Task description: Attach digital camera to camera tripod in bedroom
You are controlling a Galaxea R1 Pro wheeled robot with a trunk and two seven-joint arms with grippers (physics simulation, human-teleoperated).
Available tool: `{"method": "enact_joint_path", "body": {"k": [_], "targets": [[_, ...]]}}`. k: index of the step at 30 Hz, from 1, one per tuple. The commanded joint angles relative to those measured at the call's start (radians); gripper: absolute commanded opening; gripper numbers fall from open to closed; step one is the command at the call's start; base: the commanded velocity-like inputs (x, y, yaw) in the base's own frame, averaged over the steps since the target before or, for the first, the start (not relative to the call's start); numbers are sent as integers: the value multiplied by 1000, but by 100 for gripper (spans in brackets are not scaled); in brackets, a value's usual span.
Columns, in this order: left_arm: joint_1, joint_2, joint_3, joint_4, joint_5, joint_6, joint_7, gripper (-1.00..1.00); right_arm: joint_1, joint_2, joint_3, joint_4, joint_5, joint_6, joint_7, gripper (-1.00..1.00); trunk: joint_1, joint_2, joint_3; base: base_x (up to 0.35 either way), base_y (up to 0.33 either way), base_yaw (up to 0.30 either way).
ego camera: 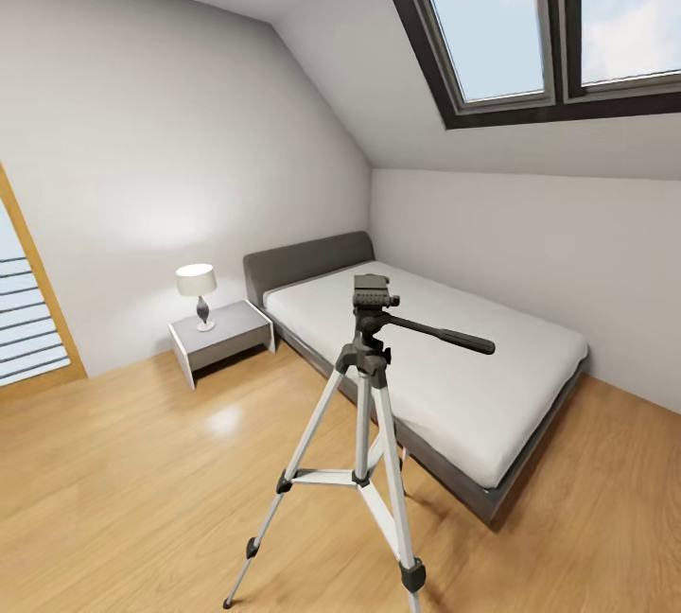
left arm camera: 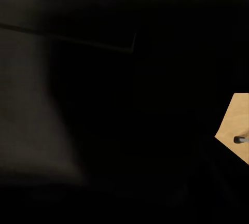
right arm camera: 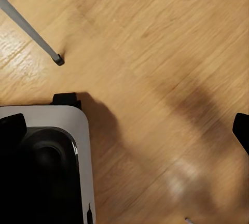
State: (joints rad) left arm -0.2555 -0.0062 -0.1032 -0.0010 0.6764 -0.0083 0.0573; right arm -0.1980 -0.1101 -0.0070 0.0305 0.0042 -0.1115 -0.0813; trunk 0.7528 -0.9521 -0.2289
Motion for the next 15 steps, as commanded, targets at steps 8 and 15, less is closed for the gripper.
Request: {"method": "enact_joint_path", "body": {"k": [8,15], "targets": [[-1,-2,-9,0,5,-2,3,-100,-1,0,1,3,2,-7,2,100,0,-1,-1,0,0,5],[-1,-4,-9,0,5,-2,2,-100,-1,0,1,3,2,-7,3,100,0,-1,-1,-1,0,0]]}}
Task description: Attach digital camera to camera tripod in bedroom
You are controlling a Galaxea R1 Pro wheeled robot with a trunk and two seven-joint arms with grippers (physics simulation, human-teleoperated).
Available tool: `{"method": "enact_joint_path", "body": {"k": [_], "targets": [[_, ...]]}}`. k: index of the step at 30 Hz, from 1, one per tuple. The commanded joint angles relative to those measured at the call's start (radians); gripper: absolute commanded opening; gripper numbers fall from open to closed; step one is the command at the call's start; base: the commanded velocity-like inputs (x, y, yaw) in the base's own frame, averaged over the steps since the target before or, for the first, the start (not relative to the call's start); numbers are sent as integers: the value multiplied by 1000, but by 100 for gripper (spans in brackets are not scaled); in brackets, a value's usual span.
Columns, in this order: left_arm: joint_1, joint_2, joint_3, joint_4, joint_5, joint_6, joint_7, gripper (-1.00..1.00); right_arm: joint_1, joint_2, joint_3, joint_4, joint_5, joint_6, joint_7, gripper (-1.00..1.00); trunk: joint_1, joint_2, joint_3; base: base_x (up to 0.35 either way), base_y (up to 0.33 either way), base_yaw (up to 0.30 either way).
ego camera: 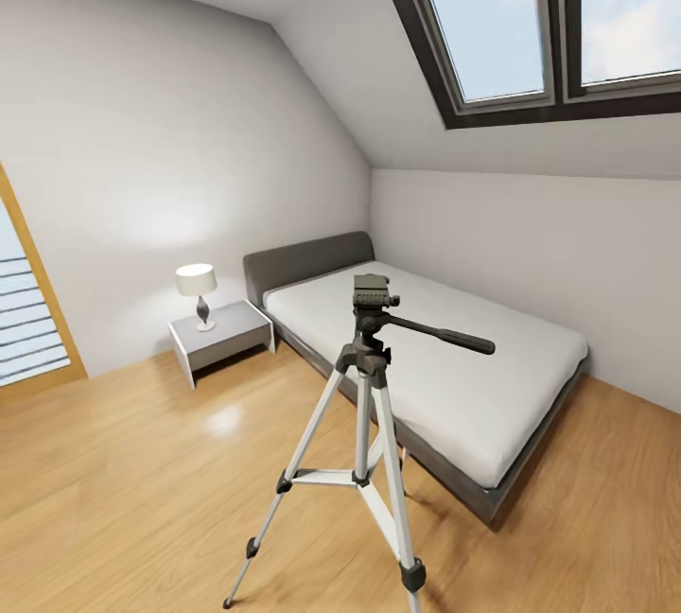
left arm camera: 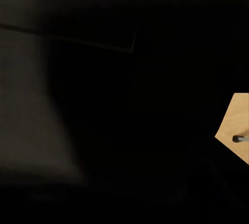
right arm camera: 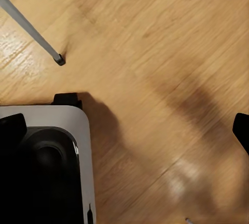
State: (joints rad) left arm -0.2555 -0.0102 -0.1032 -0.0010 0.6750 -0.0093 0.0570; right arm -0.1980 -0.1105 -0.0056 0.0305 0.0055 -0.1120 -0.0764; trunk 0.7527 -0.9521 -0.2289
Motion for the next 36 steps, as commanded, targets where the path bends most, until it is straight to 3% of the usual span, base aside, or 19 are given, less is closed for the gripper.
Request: {"method": "enact_joint_path", "body": {"k": [1,16,36], "targets": [[-1,0,-9,0,6,-1,2,-100,-1,0,-1,3,1,-6,-2,100,0,-1,-1,-64,-8,0],[-1,-2,-9,0,6,0,2,-100,-1,0,-1,3,1,-8,-2,100,0,-1,-1,-182,-76,0],[-1,-1,-9,0,6,0,3,-100,-1,0,-1,3,0,-6,-7,100,0,-1,-1,-13,-6,0]]}}
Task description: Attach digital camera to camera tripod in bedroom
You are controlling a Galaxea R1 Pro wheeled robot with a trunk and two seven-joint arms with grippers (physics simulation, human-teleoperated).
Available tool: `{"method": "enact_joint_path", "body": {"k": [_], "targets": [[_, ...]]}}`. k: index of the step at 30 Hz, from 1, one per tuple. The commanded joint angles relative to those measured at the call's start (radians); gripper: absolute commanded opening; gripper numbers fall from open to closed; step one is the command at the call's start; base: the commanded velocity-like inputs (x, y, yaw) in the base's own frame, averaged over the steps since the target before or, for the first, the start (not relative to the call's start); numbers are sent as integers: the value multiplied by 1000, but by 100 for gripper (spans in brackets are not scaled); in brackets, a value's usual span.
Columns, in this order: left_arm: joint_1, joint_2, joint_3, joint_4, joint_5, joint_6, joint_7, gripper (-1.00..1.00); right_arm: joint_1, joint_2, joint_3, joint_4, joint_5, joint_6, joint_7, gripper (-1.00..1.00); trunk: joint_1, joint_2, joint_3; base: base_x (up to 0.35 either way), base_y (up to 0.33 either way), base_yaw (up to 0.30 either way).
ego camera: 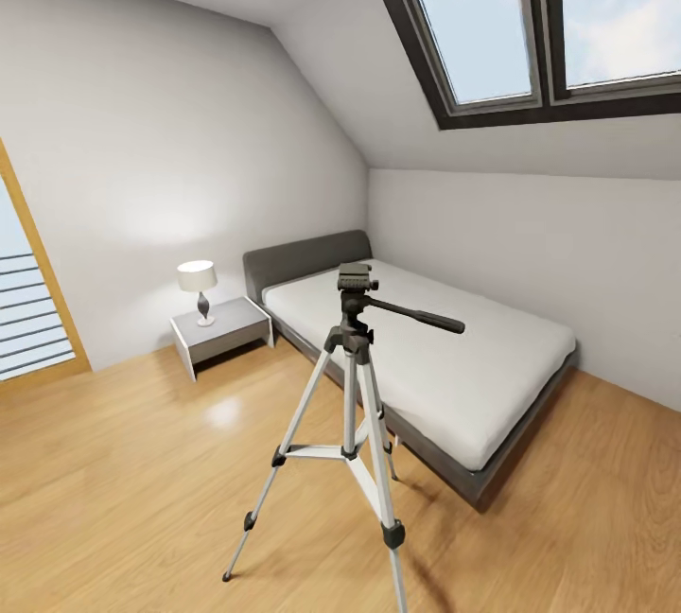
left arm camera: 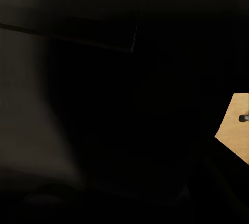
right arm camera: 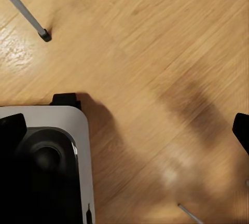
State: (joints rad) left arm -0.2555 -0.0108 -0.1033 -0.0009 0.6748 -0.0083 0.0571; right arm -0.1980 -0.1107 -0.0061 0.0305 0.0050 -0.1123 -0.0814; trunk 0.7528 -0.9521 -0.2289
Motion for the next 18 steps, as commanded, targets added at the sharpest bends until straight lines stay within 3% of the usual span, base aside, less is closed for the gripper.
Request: {"method": "enact_joint_path", "body": {"k": [1,18], "targets": [[-1,0,-9,0,6,-1,3,-100,-1,0,-1,3,0,-5,-4,100,0,-1,-1,0,0,0],[-1,3,-9,-1,9,-1,9,-100,-1,-1,0,3,2,-15,-13,100,0,-1,-17,0,0,0]]}}
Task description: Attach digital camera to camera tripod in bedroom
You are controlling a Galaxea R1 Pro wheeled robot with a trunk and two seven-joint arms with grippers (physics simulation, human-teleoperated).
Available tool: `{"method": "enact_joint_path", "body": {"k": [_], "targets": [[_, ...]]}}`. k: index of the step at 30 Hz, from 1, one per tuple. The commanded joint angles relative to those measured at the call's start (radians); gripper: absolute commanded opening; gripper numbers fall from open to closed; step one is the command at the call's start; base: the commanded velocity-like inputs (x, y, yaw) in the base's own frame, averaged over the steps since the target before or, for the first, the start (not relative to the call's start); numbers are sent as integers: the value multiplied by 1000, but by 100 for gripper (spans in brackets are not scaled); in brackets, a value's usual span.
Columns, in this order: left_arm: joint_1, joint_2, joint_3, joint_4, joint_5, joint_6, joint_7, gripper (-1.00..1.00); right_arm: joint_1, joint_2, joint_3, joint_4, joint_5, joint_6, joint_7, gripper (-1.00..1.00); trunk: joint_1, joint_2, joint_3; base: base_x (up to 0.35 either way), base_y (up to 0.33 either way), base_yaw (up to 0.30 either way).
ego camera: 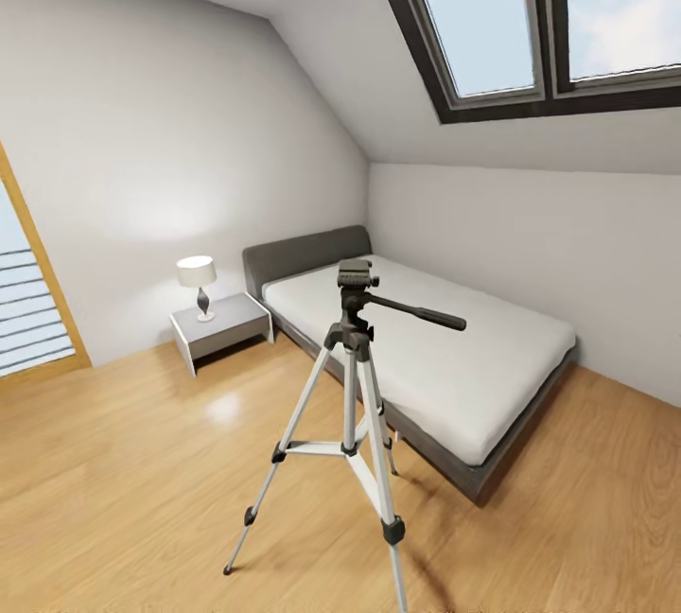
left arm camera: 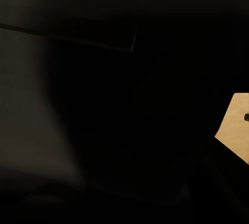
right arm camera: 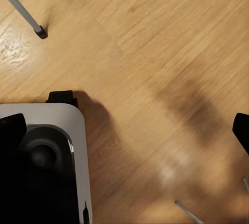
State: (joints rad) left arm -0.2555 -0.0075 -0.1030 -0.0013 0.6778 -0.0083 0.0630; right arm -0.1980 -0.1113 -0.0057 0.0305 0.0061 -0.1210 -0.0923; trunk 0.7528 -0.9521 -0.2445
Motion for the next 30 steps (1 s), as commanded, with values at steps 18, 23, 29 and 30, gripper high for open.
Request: {"method": "enact_joint_path", "body": {"k": [18,23,29,30], "targets": [[-1,6,-14,-14,-3,-4,4,-100,-1,1,0,3,2,-5,1,100,0,-1,-30,0,0,0],[-1,14,-15,-14,-6,-4,5,-100,-1,2,1,3,2,-5,1,100,0,-1,-38,0,0,0],[-1,14,-16,-13,-9,-4,5,-100,-1,2,1,3,2,-5,2,100,0,-1,-48,0,0,0],[-1,13,-16,-14,-10,-4,5,-100,-1,2,0,3,2,-5,2,100,0,-1,-49,0,0,0]]}}
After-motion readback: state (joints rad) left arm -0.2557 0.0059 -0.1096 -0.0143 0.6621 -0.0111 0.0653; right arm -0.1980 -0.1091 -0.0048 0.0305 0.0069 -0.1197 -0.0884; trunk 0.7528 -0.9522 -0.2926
